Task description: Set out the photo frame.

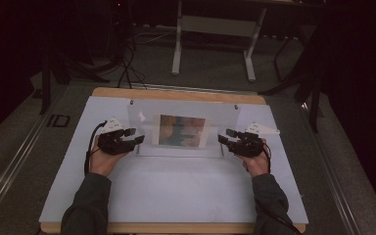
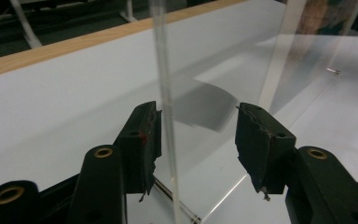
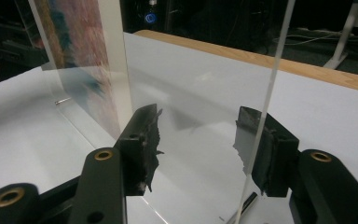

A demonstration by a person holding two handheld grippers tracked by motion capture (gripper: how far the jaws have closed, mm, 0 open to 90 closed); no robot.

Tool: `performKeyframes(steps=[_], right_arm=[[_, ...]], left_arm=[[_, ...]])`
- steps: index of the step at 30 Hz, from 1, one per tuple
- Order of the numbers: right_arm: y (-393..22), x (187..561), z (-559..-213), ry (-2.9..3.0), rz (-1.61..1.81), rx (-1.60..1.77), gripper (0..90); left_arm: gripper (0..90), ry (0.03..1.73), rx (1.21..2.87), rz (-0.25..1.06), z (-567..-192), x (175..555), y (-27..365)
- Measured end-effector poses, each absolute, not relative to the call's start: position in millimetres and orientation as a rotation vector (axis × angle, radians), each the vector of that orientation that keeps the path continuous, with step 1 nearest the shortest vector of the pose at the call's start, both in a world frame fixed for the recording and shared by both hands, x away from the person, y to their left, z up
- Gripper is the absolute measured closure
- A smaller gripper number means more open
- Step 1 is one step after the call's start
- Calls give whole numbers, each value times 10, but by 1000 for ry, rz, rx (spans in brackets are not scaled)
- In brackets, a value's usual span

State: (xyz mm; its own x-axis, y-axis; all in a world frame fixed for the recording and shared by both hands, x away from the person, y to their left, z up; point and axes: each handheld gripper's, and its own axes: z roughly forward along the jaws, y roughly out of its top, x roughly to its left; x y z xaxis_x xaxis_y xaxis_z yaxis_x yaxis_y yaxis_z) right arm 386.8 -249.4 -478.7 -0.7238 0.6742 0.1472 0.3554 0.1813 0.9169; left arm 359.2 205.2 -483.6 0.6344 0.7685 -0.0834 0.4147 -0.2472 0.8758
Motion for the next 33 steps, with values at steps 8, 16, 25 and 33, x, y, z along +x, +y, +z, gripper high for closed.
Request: performKeyframes(steps=[8,16,25,33], right_arm=[[-2601,3813,-4791,2193,1526,980,450],[-2834,3732,-4813,2197,1468,1015,474],[-3015,3687,-4893,2176,1429,1093,488],[-3073,3691,-5014,2179,1350,1170,486]], left_arm=[[480,947,1872,458,-4839,3495,2156],[480,983,1857,467,-4847,3389,2298],[490,1057,1890,494,-4921,3362,2392],[490,1117,1906,532,-5009,3334,2446]])
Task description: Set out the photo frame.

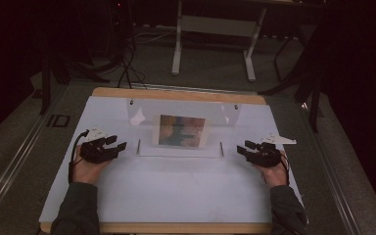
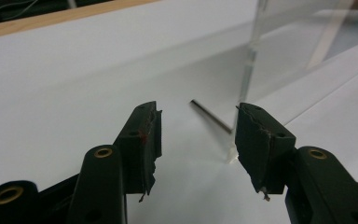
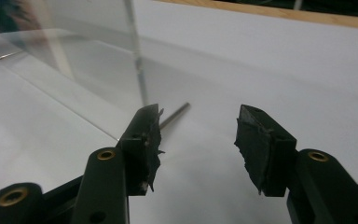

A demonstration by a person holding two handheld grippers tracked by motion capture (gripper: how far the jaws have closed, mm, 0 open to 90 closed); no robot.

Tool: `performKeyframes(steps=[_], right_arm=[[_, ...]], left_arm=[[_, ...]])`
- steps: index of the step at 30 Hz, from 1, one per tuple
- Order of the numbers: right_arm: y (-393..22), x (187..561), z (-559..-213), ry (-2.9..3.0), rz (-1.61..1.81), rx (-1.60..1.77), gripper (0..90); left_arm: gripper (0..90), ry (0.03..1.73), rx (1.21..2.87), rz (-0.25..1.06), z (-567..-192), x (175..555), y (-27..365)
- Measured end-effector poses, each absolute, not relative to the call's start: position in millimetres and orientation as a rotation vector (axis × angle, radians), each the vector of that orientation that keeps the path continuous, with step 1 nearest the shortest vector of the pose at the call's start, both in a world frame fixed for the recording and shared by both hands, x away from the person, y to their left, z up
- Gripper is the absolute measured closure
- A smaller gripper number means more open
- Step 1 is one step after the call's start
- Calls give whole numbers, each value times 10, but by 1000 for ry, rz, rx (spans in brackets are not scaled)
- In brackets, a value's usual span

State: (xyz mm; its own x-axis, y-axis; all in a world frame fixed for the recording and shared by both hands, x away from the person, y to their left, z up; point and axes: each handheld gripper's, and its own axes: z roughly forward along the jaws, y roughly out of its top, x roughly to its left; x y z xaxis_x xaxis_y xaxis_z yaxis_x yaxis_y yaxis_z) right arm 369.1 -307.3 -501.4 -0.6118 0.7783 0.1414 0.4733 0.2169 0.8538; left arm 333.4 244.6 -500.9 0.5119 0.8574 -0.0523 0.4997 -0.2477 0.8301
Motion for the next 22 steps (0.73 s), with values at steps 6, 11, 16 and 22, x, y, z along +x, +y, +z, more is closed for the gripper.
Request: performKeyframes(steps=[6,11,16,22], right_arm=[[-3084,3672,-5092,2189,1255,1200,480],[-3110,3673,-5101,2175,1240,1211,475],[-3139,3675,-5137,2166,1204,1232,474],[-3171,3673,-5130,2146,1163,1236,453]], left_arm=[[490,1150,1926,565,-5137,3323,2422],[487,1170,1984,582,-5243,3343,2393],[487,1214,1978,576,-5311,3358,2421],[466,1277,1991,637,-5334,3367,2455]])
